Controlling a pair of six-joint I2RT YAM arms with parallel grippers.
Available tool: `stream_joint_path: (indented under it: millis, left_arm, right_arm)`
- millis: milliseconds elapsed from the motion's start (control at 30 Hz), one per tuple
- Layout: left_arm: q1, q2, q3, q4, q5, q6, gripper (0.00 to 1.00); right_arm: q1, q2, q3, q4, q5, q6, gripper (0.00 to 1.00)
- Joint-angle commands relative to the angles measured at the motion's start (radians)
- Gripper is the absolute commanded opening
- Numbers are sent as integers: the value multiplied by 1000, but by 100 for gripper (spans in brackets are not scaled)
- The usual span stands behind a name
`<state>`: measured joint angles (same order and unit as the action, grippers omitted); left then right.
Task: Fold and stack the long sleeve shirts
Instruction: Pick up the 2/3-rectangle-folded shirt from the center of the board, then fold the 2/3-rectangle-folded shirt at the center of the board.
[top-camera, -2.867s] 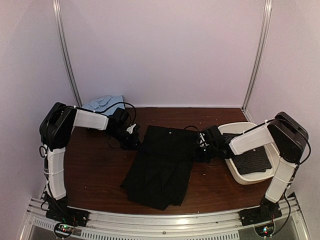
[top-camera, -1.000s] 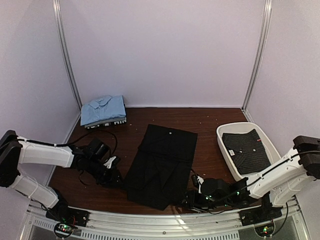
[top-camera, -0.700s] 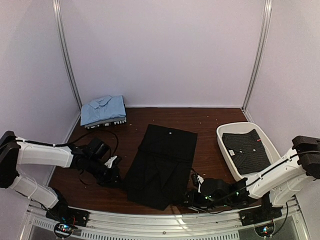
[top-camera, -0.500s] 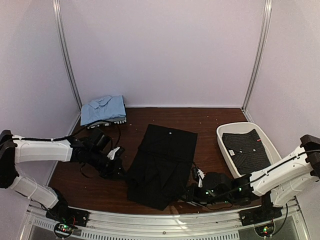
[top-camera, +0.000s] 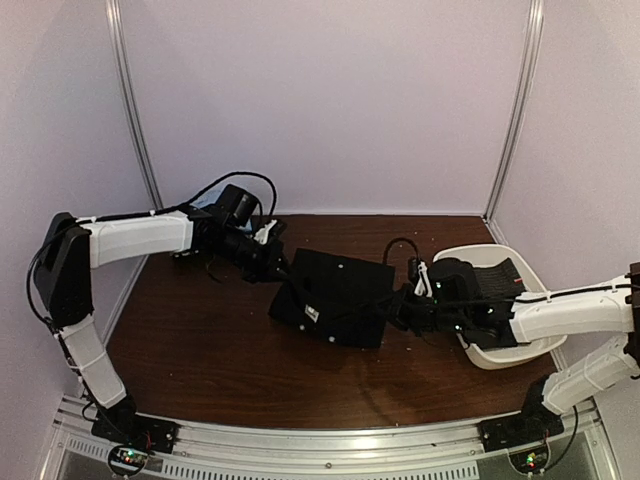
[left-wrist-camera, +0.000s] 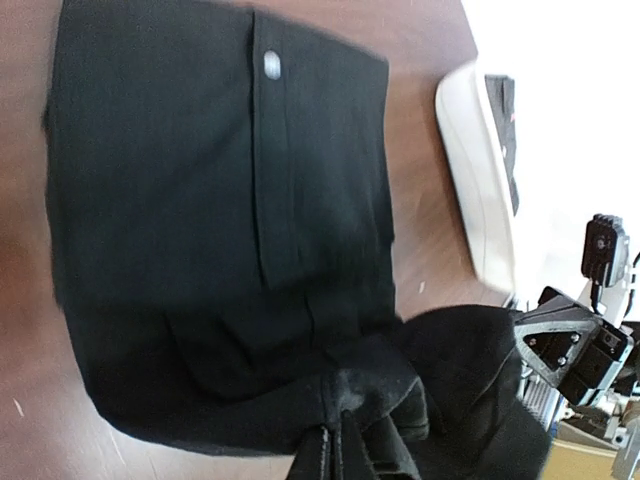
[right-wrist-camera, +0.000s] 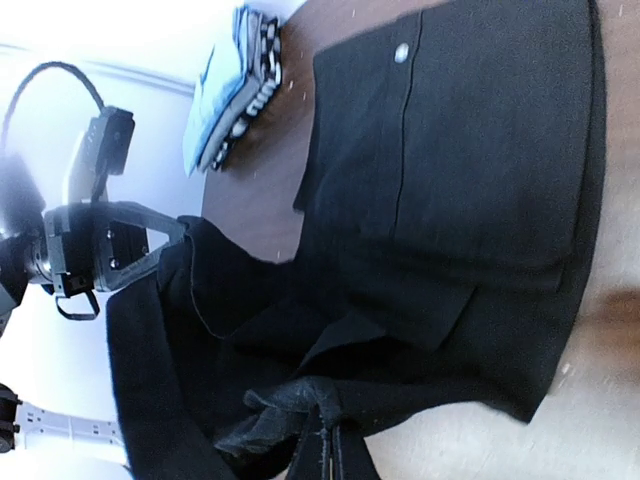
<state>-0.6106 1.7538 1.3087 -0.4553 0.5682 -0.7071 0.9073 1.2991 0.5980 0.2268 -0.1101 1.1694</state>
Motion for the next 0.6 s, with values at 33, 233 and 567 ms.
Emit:
stream_joint_path:
  millis: [33,233,567]
  left_arm:
    - [82,211,267,-10,39,50,0]
    - [153,493,566,-12,70,27,0]
    - [190,699,760,8,111,26,0]
  right_arm:
    - [-226,91,111,-30,-125,-181,0]
    - [-394,326,282,-7,-249,-285,0]
    - [-471,512,410,-13,-271,-343,0]
